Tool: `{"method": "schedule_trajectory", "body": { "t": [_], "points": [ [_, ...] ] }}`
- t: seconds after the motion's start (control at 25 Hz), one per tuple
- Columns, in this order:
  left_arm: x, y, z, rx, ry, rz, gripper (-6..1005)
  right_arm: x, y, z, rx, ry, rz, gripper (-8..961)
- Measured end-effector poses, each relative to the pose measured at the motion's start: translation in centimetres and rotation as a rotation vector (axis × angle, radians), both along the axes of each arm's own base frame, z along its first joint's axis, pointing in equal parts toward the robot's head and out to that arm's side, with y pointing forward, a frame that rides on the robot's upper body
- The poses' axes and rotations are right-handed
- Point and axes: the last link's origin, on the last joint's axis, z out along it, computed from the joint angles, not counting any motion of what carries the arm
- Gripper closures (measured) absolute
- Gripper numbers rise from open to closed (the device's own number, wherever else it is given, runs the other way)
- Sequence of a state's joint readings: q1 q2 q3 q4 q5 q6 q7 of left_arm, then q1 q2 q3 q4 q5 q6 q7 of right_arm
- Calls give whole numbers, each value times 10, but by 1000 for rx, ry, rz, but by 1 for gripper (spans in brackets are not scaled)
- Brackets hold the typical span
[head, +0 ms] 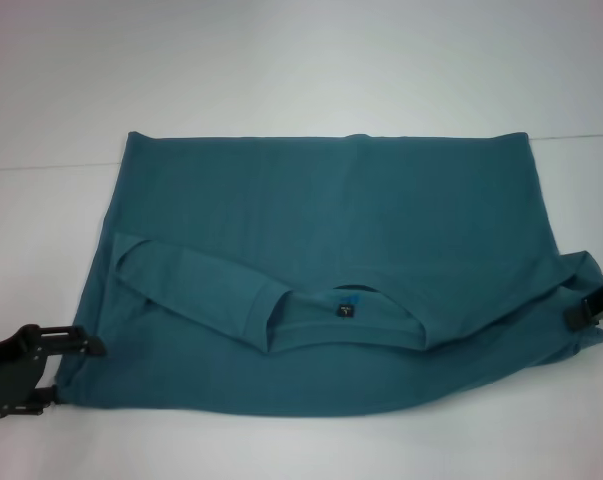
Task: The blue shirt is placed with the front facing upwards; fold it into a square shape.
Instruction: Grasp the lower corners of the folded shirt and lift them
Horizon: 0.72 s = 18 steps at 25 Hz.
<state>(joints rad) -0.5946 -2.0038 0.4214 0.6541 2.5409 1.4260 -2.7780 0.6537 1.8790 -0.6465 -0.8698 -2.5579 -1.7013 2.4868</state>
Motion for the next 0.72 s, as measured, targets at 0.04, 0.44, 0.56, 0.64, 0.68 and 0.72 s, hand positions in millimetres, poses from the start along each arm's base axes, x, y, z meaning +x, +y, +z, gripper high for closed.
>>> {"method": "schedule_trajectory", "body": {
  "t": [0.04, 0.44, 0.56, 0.64, 0.68, 0.72],
  "points": [
    [1, 1, -1, -2, 2, -2, 254, 0, -1, 0, -1, 5, 2, 879],
    [7, 4, -3, -30, 29, -55, 350, -1, -3, 2, 2, 34, 7, 878],
    [8, 3, -3, -35, 27, -62, 437, -1, -3, 3, 5, 35, 6, 878],
    [8, 3, -3, -39, 27, -67, 495, -1, -3, 3, 5, 36, 5, 878],
    [8, 3, -2, -40, 29, -68, 535, -1, -3, 3, 5, 36, 5, 878],
    [8, 3, -1, -39, 32, -69, 574, -1, -3, 3, 5, 36, 4, 878]
  ]
}}
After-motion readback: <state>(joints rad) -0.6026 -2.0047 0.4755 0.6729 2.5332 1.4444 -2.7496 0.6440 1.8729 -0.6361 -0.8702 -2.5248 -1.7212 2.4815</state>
